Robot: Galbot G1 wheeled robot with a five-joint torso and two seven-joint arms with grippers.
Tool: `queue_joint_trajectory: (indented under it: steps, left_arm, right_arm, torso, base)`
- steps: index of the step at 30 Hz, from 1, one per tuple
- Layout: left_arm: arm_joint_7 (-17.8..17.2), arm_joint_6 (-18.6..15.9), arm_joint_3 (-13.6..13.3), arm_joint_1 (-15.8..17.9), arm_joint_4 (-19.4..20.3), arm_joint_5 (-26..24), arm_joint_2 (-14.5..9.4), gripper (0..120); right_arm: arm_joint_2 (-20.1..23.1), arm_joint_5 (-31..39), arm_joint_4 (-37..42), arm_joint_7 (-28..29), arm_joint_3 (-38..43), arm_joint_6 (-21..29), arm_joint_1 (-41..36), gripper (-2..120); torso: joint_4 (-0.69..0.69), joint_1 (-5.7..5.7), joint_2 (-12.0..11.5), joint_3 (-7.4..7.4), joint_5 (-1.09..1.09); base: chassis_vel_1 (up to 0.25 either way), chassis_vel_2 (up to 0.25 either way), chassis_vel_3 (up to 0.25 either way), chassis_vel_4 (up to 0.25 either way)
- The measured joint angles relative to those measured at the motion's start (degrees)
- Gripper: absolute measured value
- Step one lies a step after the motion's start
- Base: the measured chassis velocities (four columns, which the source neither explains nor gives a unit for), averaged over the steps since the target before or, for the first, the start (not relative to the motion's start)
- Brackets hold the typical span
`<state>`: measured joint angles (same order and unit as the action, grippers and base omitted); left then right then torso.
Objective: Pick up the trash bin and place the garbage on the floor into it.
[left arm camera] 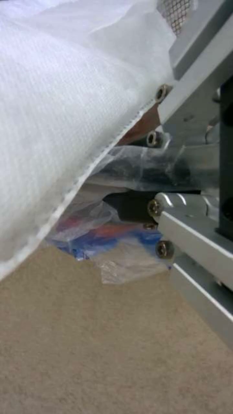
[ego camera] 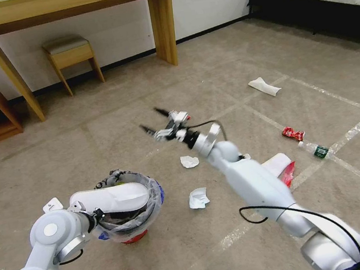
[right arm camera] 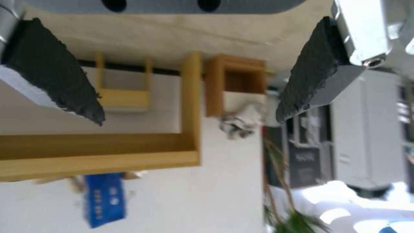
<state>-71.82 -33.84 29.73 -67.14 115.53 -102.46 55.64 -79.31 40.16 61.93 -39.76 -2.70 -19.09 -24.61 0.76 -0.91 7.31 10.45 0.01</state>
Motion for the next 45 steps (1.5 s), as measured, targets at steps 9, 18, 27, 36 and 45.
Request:
queue_joint_trajectory:
  steps: [9,18,27,36,45]
  left_arm:
    - [0.16,0.17,0.81,0.46,0.21,-0.4,-1.02,4]
    - [0.24,0.06,5.06,-2.56,2.98,-1.21,-1.38,4]
    - [-0.5,0.47,6.35,-3.52,4.81,-2.15,-1.59,4]
    - [-1.42,0.15,7.17,-4.13,5.81,-2.72,-1.77,4]
    - [-2.11,-0.47,8.17,-4.79,6.42,-3.01,-1.95,4]
  right_arm:
    - [12.59,-7.52,4.17,7.23,14.46,0.92,-5.8,100]
    - [19.7,-8.46,16.08,25.35,29.84,0.01,-25.22,100]
    - [14.59,-10.58,24.16,31.49,40.71,-2.82,-38.02,100]
    - [6.85,-15.88,26.98,33.03,42.87,-9.34,-44.38,100]
    - [2.75,-18.78,27.56,32.19,42.7,-13.63,-46.99,100]
  torso:
    - [0.0,0.0,0.0,0.0,0.0]
    - [-0.02,0.0,0.0,-0.01,0.0]
    - [0.05,0.0,0.0,-0.02,-0.01]
    - [0.01,0.0,0.0,-0.01,-0.02]
    - [0.01,0.01,0.0,0.0,-0.01]
  base:
    - [0.0,0.0,0.0,0.0]
    - [0.0,0.0,0.0,0.0]
    - [0.0,0.0,0.0,0.0]
    - [0.0,0.0,0.0,0.0]
    - [0.0,0.0,0.0,0.0]
